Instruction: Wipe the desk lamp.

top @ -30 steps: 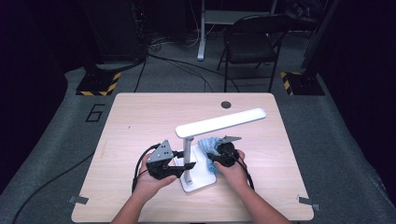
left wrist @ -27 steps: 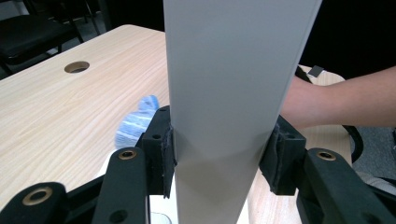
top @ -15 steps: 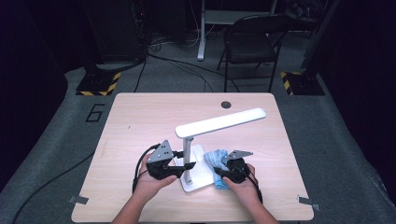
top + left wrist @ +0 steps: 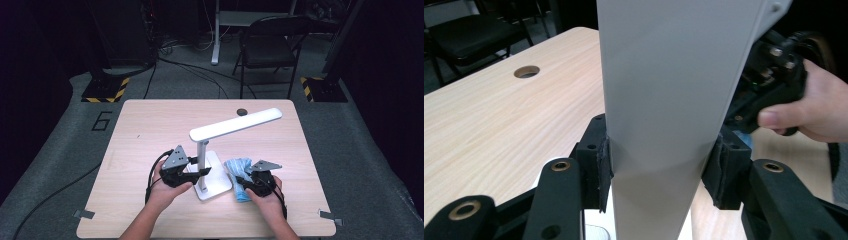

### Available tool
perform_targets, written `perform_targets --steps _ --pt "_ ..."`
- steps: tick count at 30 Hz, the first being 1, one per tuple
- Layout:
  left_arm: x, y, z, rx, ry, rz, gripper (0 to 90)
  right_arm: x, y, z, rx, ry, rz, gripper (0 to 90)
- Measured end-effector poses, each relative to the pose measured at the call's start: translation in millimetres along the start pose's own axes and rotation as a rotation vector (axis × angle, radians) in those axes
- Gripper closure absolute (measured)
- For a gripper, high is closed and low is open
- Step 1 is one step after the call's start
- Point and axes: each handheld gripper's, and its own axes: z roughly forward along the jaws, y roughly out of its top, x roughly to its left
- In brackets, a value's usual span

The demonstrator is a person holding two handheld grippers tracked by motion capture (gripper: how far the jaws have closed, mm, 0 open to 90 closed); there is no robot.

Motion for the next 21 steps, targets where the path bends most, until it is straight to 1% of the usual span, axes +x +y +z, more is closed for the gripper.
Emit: perform_targets --steps 1,2,3,4,6,7,8,9,10,11,12,13,14,15,16,17,18,19,20,21 --pt "1.8 0.6 1.1 0.002 0.005 -0.003 52.6 -0.2 -0.3 -0.8 0.002 -0.003 -0.003 67.5" --pt "3.8 1.3 3.4 -0.002 0.008 -0.018 52.6 0.6 -1.6 -0.9 -0.007 -0.008 0.009 67.5" --pt "5.5 1.8 4.2 -0.001 0.013 -0.012 52.6 0.3 -2.5 -0.9 0.001 -0.006 -0.001 67.5" --pt "6.0 2.4 5.0 0.001 0.023 -0.015 52.6 0.3 -2.8 -0.8 0.008 -0.006 -0.004 67.5" --pt "9.4 3.5 7.5 -0.001 0.023 -0.016 52.6 1.3 -3.0 0.4 0.015 -0.006 -0.001 67.5" --pt "10.2 4.1 8.3 0.003 0.025 -0.026 52.6 1.6 -2.8 1.6 0.016 -0.009 0.000 67.4" --pt "12.6 4.6 9.5 -0.003 0.028 -0.016 52.6 1.9 -3.1 3.4 0.009 -0.007 -0.005 67.4" --pt "14.2 5.3 9.8 0.007 0.030 -0.019 52.5 3.2 -3.2 4.7 0.018 -0.006 -0.002 67.4" --pt "15.8 5.5 11.1 0.001 0.026 -0.021 52.6 5.2 -3.5 6.6 0.030 -0.006 -0.001 67.4" --pt "16.6 5.9 11.8 0.003 0.027 -0.032 52.6 6.5 -3.7 8.8 0.039 -0.006 -0.013 67.3" --pt "17.5 6.2 12.5 0.002 0.030 -0.032 52.6 8.3 -4.2 11.2 0.040 -0.014 -0.018 67.3" --pt "19.8 6.8 12.7 0.006 0.028 -0.020 52.5 9.3 -4.1 12.3 0.046 -0.018 -0.028 67.2" --pt "20.4 7.2 13.2 0.007 0.033 -0.024 52.5 11.4 -4.1 13.3 0.051 -0.025 -0.022 67.2" --pt "21.3 7.2 13.4 0.005 0.040 -0.025 52.5 11.4 -3.7 14.6 0.047 -0.030 -0.035 67.2" --pt "22.8 7.0 13.7 0.001 0.035 -0.026 52.5 11.8 -2.9 15.6 0.049 -0.035 -0.032 67.2" --pt "23.5 7.0 13.6 0.002 0.040 -0.026 52.5 11.7 -2.6 16.5 0.053 -0.037 -0.036 67.1" --pt "23.5 6.4 14.4 -0.007 0.034 -0.039 52.5 11.9 -2.2 17.7 0.048 -0.040 -0.038 67.1" --pt "24.2 6.6 13.9 -0.001 0.042 -0.030 52.5 13.2 -1.2 17.3 0.058 -0.040 -0.028 67.0" --pt "24.9 6.6 14.0 -0.002 0.044 -0.028 52.5 12.7 0.0 16.8 0.050 -0.044 -0.043 66.9" --pt "25.6 6.5 14.5 -0.006 0.039 -0.034 52.6 13.3 1.0 16.2 0.044 -0.047 -0.041 67.0"
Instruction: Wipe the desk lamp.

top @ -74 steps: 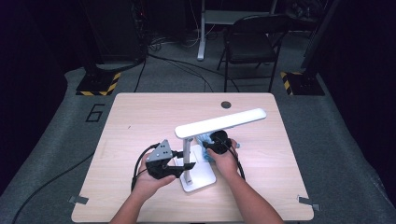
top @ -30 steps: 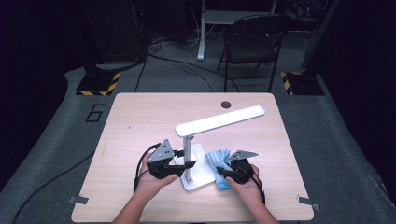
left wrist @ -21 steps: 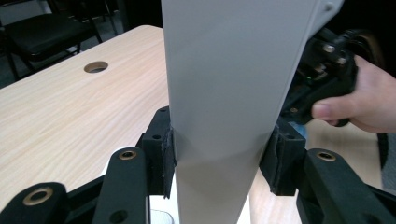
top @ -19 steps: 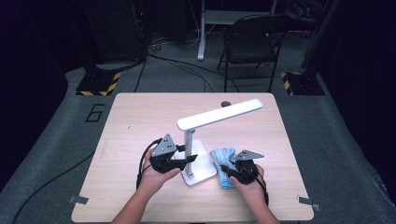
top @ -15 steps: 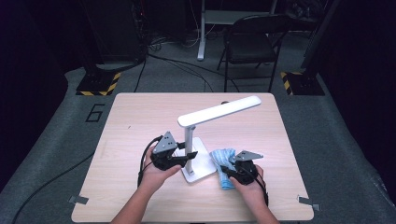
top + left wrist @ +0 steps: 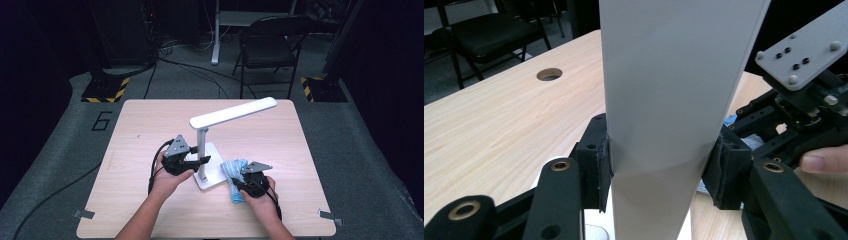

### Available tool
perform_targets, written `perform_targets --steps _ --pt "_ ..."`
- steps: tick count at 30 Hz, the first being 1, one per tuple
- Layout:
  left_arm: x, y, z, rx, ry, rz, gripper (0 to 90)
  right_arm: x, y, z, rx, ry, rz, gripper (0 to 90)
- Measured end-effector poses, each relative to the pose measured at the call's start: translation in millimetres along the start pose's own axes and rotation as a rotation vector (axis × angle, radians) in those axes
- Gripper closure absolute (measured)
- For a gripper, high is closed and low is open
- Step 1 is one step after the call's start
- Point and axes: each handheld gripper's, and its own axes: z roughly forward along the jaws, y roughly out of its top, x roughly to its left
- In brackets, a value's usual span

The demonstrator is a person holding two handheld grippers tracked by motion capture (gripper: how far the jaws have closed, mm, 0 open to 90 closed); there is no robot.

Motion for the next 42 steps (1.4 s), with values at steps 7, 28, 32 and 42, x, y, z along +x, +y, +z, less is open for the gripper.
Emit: perform_targets --steps 7,28,32,42 --pt "5.2 1.9 2.9 0.006 0.010 0.001 52.5 1.4 1.5 5.5 0.027 0.001 -0.022 67.0" --pt "6.2 0.5 4.0 -0.001 -0.004 -0.016 52.0 45.4 11.1 25.4 0.044 0.037 -0.064 67.6" --pt "5.7 0.3 3.7 0.001 -0.004 -0.019 52.0 65.0 13.6 30.6 0.038 0.086 -0.083 67.2" --pt "5.7 -1.5 2.5 -0.009 -0.007 -0.021 52.1 70.9 12.2 33.0 0.026 0.129 -0.095 68.2"
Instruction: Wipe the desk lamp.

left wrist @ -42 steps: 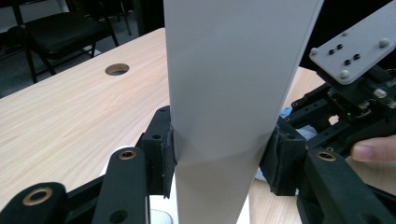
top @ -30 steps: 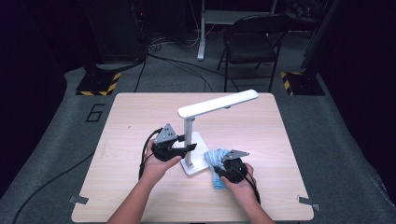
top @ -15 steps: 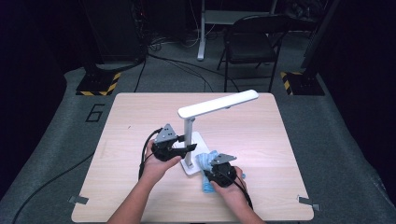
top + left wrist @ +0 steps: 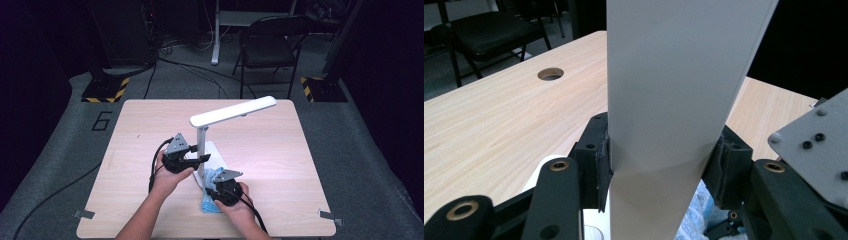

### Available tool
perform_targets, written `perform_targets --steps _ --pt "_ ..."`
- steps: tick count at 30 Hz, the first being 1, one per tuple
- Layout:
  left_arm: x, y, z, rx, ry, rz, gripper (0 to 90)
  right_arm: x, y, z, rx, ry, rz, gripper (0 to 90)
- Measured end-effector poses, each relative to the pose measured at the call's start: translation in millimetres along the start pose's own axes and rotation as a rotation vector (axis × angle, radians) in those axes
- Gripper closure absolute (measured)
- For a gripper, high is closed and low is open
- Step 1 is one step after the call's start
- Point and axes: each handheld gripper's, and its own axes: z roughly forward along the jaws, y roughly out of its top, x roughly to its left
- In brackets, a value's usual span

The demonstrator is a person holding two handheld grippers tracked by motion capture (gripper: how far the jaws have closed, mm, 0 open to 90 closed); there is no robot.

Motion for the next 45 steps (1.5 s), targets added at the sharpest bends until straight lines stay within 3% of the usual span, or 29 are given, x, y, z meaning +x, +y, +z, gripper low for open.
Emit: perform_targets --steps 3,5,12,15,23,24,29,35,36,38,40,45 --pt "0.8 -0.4 -0.3 -0.005 0.001 0.004 52.1 -1.1 -2.5 -0.2 -0.003 -0.042 -0.041 68.5" --pt "2.0 -0.7 -0.9 -0.004 -0.003 0.003 52.1 -4.8 -4.2 -1.2 -0.005 -0.049 -0.032 68.6" --pt "2.9 -1.6 -0.6 -0.013 -0.016 -0.003 52.1 -29.5 -10.1 -7.3 -0.009 -0.061 0.061 68.4" --pt "3.1 -1.6 -0.7 -0.012 -0.014 -0.002 52.1 -40.4 -11.1 -10.8 -0.003 -0.080 0.060 68.4" --pt "3.7 -1.5 -0.8 -0.011 -0.009 0.001 52.0 -68.9 -15.1 -18.5 -0.017 -0.148 0.175 68.2" --pt "3.5 -1.5 -0.7 -0.011 -0.011 -0.001 52.0 -69.9 -15.4 -18.5 -0.021 -0.151 0.167 68.2" --pt "3.1 -1.4 -0.4 -0.008 -0.011 -0.003 51.9 -62.4 -15.5 -16.7 -0.030 -0.185 0.125 68.7" --pt "2.4 -1.2 0.2 -0.008 -0.002 -0.004 52.0 -54.2 -14.5 -13.9 -0.033 -0.185 0.127 68.9" --pt "2.8 -1.1 0.1 -0.007 -0.003 -0.003 51.9 -53.6 -14.2 -12.8 -0.039 -0.185 0.099 69.0" --pt "2.5 -1.4 0.7 -0.014 -0.002 -0.005 51.9 -46.1 -13.4 -11.1 -0.040 -0.173 0.110 68.9" --pt "2.2 -1.4 0.9 -0.015 0.000 -0.007 51.9 -41.3 -12.8 -9.6 -0.039 -0.147 0.080 68.9" --pt "2.2 -1.3 1.1 -0.014 0.002 -0.006 51.8 -13.7 -7.6 -0.9 -0.038 -0.090 0.023 68.7"
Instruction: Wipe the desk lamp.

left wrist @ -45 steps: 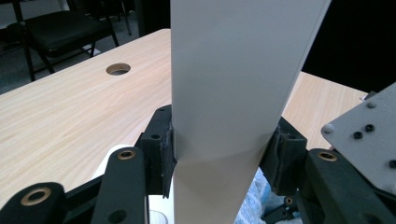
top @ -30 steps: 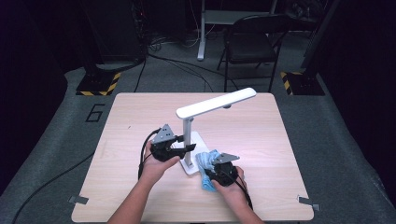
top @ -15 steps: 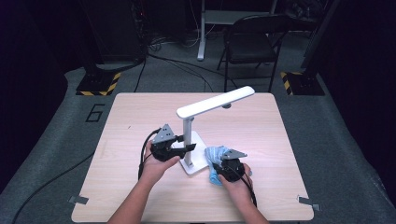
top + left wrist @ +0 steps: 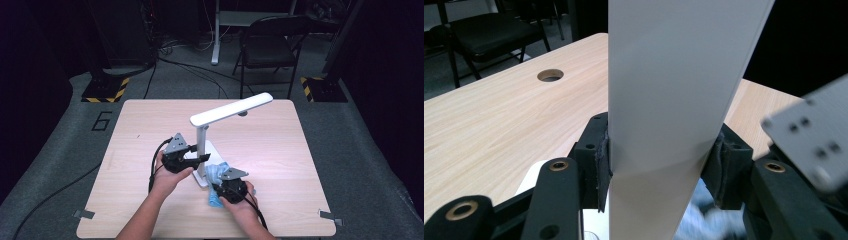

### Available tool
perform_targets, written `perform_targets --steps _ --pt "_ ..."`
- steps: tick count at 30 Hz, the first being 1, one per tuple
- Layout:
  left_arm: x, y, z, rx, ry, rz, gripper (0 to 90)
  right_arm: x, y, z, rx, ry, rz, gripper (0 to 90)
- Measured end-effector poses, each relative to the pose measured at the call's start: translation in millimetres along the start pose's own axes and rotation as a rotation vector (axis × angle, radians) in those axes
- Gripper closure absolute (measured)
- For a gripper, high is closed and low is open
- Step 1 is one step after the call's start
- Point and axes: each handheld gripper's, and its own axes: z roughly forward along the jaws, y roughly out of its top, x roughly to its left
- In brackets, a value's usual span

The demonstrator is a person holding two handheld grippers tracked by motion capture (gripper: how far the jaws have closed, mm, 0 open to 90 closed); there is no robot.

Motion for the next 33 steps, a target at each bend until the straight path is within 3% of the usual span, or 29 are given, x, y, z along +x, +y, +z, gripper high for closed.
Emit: perform_targets --steps 4,8,13,14,17,21,25,33 --pt "1.4 -0.6 -1.0 -0.001 0.001 -0.008 51.7 14.9 4.5 3.8 0.000 0.033 -0.008 67.9" --pt "1.5 -1.4 -1.8 -0.002 -0.005 -0.011 51.7 12.9 5.4 3.9 0.002 0.068 0.022 67.5" --pt "2.7 -3.2 -2.8 -0.013 -0.020 -0.020 51.6 9.5 5.8 3.2 0.021 0.075 -0.045 67.6" --pt "2.7 -3.7 -3.0 -0.016 -0.021 -0.024 51.6 9.2 5.6 3.9 0.012 0.069 -0.036 67.7" --pt "3.0 -3.6 -2.8 -0.019 -0.018 -0.020 51.6 3.2 5.2 2.6 0.025 0.076 -0.060 67.8" --pt "3.4 -3.6 -3.2 -0.016 -0.024 -0.021 51.5 -8.8 1.0 -2.1 0.030 0.050 -0.072 67.7" --pt "2.6 -2.8 -3.2 -0.009 -0.025 -0.017 51.6 -27.7 -1.8 -7.4 0.039 0.041 -0.023 67.7" --pt "0.0 -2.4 -3.2 -0.007 -0.019 -0.014 51.7 -54.4 -6.3 -15.4 0.030 -0.037 0.054 67.3"
